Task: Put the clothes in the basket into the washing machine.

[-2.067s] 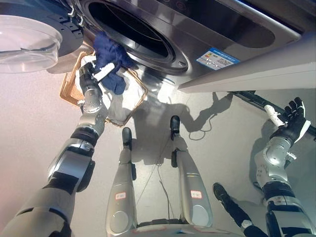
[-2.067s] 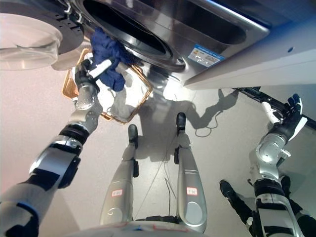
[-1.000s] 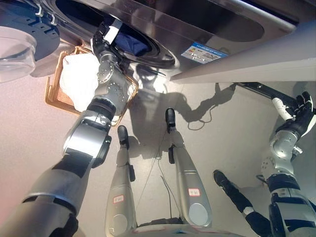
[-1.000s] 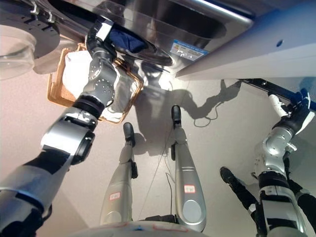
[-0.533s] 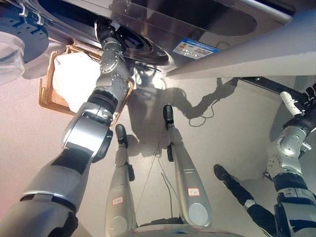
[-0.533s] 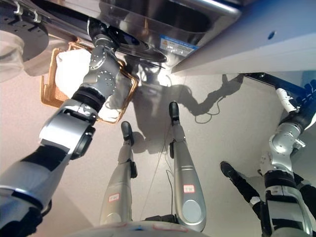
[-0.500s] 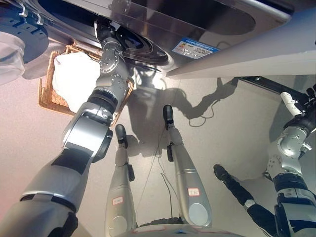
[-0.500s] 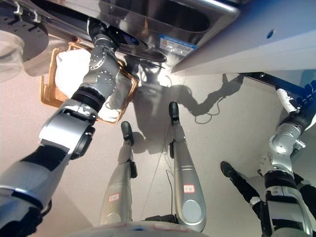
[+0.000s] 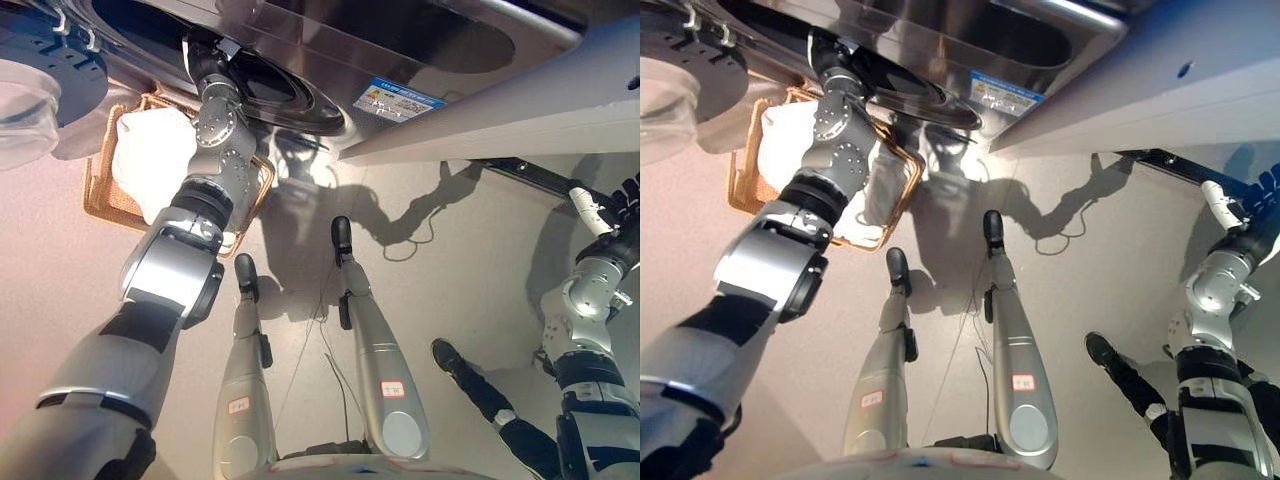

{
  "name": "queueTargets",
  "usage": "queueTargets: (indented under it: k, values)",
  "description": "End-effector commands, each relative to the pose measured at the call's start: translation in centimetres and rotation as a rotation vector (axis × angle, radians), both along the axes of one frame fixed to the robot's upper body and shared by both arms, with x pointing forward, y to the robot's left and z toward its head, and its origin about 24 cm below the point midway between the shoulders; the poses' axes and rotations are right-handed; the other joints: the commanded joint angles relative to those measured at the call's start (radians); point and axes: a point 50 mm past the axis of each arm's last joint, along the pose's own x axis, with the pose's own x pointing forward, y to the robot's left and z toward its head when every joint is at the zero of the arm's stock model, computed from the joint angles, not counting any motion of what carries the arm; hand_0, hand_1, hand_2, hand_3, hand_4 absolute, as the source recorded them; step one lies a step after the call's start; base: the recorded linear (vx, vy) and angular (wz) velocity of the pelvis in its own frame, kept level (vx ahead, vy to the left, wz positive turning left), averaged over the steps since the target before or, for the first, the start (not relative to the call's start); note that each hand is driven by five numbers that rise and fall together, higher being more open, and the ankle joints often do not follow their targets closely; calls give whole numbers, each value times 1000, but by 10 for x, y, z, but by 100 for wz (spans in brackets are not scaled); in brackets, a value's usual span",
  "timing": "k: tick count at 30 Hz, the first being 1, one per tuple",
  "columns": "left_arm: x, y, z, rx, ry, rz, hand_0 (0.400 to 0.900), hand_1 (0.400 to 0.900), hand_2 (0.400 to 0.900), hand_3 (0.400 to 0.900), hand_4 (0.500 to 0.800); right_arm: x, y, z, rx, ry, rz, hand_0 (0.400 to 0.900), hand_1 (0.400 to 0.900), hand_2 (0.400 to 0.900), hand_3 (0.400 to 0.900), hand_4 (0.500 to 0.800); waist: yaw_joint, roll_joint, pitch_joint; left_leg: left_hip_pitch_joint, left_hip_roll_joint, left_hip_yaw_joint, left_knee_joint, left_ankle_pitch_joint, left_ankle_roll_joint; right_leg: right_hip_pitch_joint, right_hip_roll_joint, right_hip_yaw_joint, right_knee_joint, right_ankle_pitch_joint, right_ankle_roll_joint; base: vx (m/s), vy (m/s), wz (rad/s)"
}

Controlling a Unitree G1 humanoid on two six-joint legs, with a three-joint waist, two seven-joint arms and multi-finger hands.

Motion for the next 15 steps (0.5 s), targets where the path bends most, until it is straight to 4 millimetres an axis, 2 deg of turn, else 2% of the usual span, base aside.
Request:
queueTargets:
  k: [1,7,8,15]
  values:
    - [-5,6,-27,37,-15,34,900,900,900,900,800,-39,-33,-7,-69,40,-114,900,900,900,900,800,12,45,-132,36,-42,-47,-39,-32,91,2,56,-32,73,-53,23,3,36,8]
    - [-12,32,-54,100,25,108,900,900,900,900,800,-36,-29,-13,-65,67,-87,900,900,900,900,800,40,34,-136,88,-47,-40,-32,-37,100,60,41,-38,73,-58,23,7,41,7]
    - [-12,32,-54,100,27,108,900,900,900,900,800,-37,-29,-13,-65,69,-86,900,900,900,900,800,39,34,-136,90,-47,-40,-32,-37,100,63,40,-38,72,-58,23,0,35,16]
    - [-27,37,-98,92,79,75,900,900,900,900,800,-40,-27,-26,-46,135,-70,900,900,900,900,800,71,13,-155,141,-67,-47,42,-83,113,176,25,-52,71,-73,19,16,30,13]
